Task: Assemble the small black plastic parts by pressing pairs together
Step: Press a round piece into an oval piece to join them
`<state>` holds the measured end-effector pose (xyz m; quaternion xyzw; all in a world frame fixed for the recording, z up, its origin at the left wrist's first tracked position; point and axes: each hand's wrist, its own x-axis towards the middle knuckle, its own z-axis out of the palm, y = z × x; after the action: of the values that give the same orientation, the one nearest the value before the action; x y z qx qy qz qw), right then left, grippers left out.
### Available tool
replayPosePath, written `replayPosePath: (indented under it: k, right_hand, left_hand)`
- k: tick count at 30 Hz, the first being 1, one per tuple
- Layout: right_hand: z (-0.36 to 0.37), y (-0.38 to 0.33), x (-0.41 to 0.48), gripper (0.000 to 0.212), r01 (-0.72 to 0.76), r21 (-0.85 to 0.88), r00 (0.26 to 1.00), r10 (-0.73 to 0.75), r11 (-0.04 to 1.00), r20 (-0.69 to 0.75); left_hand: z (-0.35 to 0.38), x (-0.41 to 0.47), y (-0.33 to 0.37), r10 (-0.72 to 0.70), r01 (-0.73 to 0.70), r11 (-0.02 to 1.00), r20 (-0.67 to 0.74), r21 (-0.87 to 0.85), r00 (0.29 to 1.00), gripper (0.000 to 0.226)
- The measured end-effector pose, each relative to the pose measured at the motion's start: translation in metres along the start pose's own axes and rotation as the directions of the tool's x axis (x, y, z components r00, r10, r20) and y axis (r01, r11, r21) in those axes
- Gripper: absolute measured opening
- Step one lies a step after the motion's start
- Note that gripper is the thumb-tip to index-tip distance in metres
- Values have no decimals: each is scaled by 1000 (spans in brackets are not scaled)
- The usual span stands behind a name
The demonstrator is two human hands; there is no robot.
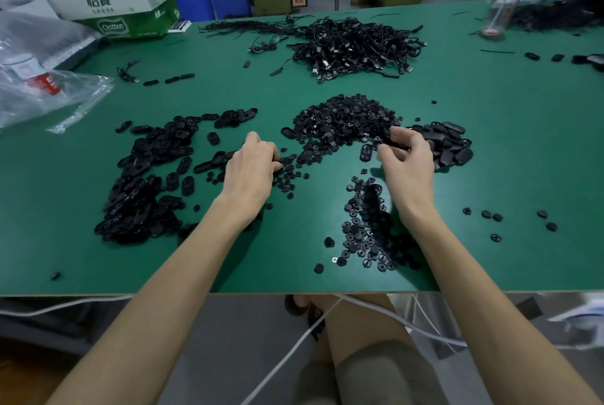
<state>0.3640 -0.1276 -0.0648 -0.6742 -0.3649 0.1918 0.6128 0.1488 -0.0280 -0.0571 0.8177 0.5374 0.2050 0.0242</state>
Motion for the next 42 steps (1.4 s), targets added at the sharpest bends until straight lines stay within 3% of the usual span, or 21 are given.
replayPosePath:
  k: [19,22,27,30,32,39,42]
  right_hand:
    - [5,1,0,25,6,-24,996,-4,1000,87]
    - [6,2,-1,23,19,-22,994,-17,1000,106]
    - [6,3,-1,18,46,27,976,-50,999,211]
    - [7,3,-3,14,81,66,950,-97,995,298]
    - [8,2,-4,12,90,96,934,-117,991,337]
    - [8,3,-3,5,113,77,922,-134,991,362]
    - [9,4,-2,11,84,97,933,-112,992,342]
  left_hand:
    - [2,1,12,85,-85,995,-12,45,996,10]
    - [1,0,15,81,-81,996,-19,-27,997,8]
    - [-2,-2,31,5,-6,958,-2,-287,1000,3]
    - [-3,-4,46,-36,78,814,83,-575,996,5]
    - [1,-8,55,-25,90,735,106,-672,994,5]
    - [19,-18,63,61,-19,760,42,-650,997,7]
    - [21,-17,59,66,-35,800,30,-599,997,2]
